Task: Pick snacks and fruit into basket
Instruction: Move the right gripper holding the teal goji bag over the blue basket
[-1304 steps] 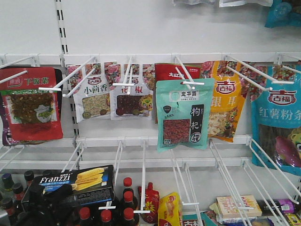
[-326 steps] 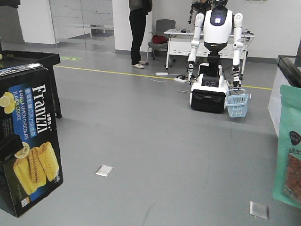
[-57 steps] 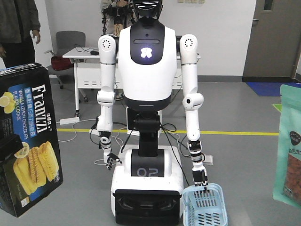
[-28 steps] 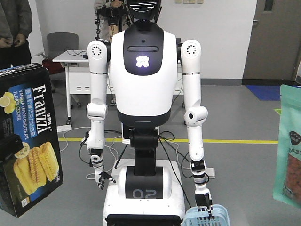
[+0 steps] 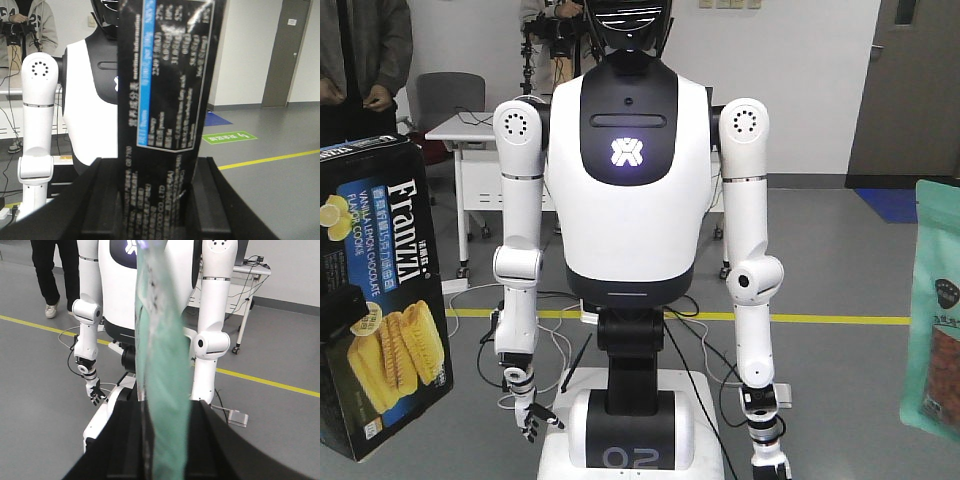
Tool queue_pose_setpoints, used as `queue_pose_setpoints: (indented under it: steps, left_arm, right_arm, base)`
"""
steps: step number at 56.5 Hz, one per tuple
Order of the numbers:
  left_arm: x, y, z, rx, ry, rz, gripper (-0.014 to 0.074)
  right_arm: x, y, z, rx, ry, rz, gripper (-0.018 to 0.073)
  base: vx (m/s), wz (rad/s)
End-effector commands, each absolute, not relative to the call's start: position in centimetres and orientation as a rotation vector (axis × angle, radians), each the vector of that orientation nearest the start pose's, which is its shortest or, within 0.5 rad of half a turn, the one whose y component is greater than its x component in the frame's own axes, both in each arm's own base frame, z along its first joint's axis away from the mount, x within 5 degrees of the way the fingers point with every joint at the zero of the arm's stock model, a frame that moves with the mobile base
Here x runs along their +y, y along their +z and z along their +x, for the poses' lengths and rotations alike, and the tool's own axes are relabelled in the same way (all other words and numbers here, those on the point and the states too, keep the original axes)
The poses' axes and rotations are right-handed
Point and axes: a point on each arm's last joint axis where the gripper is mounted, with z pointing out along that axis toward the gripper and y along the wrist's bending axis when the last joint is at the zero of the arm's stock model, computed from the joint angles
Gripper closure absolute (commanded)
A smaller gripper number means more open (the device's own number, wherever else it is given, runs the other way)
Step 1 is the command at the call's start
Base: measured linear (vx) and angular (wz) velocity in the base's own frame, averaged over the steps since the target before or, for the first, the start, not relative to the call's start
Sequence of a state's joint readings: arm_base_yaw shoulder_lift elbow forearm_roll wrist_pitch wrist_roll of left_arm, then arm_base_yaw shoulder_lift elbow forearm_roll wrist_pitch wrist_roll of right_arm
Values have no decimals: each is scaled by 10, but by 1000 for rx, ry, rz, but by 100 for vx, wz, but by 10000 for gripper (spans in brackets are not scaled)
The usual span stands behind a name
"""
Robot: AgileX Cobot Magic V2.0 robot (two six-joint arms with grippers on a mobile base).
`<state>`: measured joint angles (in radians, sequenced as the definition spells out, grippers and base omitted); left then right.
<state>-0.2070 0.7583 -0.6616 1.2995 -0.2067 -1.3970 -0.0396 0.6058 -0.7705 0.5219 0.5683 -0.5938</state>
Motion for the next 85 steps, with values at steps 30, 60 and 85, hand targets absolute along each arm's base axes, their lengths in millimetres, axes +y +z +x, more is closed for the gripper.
queue_pose_setpoints:
  steps: [30, 60, 85]
  left_arm:
    - [-52, 382, 151, 1471, -438, 237, 594]
    - [-52, 382, 151, 1471, -438, 237, 594]
    - [-52, 382, 151, 1471, -438, 237, 594]
  right_arm:
    - [17, 394, 113, 1695, 94, -236, 568]
    - [17, 394, 113, 1695, 94, -236, 568]
    - [17, 394, 113, 1695, 94, -236, 568]
  base:
    - [11, -3]
    - [0, 0]
    - [0, 0]
